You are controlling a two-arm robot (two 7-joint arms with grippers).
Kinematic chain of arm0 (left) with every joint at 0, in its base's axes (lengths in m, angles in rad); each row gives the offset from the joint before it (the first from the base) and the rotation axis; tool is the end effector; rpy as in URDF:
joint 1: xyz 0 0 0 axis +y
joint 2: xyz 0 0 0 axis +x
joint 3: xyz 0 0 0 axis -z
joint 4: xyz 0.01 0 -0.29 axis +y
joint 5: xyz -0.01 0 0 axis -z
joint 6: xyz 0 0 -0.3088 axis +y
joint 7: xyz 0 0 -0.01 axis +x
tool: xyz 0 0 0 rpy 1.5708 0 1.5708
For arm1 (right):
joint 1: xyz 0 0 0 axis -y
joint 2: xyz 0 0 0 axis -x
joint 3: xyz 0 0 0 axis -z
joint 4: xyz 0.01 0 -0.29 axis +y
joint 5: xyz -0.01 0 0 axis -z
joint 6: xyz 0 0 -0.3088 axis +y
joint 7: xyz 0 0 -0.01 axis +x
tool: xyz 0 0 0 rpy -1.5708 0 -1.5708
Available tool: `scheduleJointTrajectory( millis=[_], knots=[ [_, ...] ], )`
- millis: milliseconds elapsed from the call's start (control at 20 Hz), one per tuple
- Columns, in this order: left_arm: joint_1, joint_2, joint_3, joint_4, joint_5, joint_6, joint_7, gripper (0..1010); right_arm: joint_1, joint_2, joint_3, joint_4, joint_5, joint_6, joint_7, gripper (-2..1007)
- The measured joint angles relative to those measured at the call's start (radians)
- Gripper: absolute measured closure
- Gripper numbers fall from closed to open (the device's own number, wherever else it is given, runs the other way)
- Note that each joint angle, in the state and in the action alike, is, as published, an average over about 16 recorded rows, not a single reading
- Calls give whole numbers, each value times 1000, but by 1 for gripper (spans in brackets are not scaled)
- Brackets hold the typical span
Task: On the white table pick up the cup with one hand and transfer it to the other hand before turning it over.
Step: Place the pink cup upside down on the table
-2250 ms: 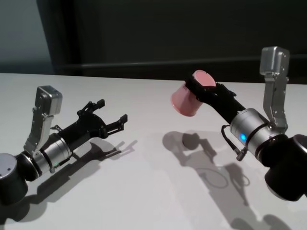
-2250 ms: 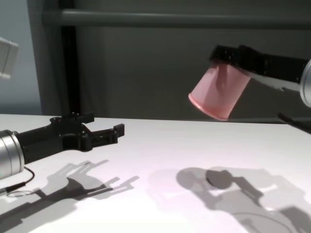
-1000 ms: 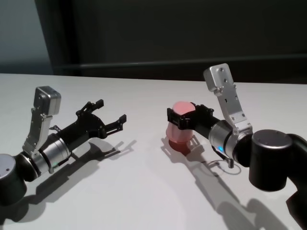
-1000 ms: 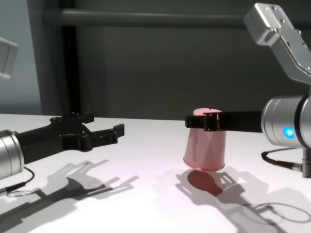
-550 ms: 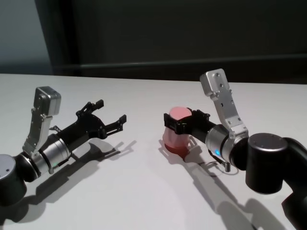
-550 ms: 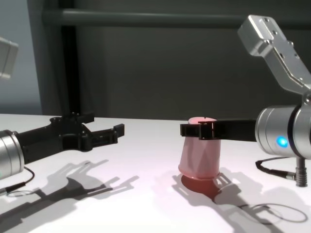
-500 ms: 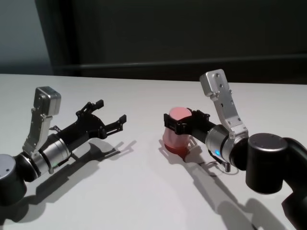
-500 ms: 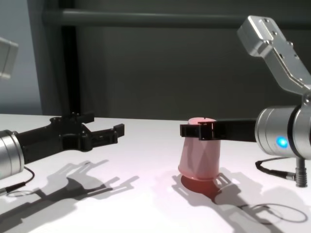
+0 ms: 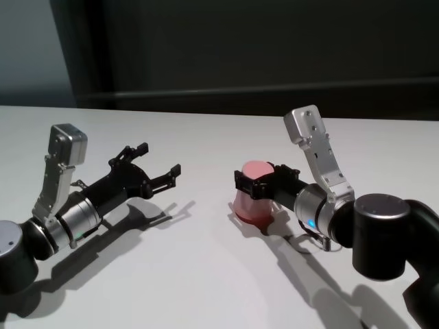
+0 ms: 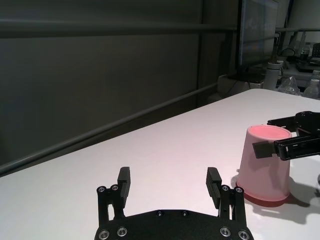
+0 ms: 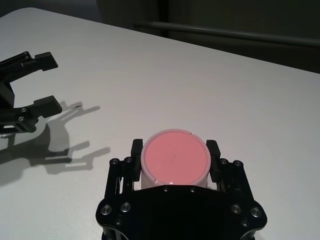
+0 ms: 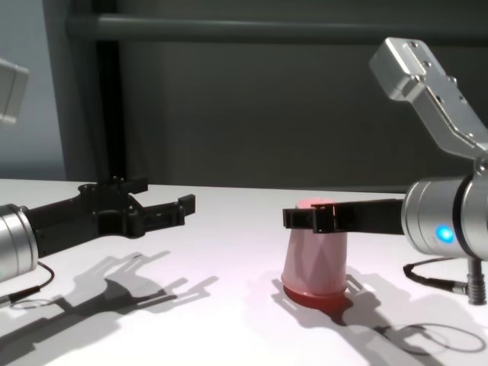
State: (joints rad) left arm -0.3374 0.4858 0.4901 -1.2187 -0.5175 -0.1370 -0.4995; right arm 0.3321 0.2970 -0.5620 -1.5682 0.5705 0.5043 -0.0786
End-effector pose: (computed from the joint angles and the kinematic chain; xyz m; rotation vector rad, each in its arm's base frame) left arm 0.3968 0.0637 -0.3143 0.1043 0.0144 0.8209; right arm 0.3726 0.0798 -0.2346 -0.2837 0.3122 -1.0495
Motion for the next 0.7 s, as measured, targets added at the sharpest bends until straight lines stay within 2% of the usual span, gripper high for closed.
scheduleJointTrajectory(
  millis=[700],
  knots=[
    [0,0,0,0,0,0,0,9,-2,-8,6,9,-8,20,9,269]
  ],
)
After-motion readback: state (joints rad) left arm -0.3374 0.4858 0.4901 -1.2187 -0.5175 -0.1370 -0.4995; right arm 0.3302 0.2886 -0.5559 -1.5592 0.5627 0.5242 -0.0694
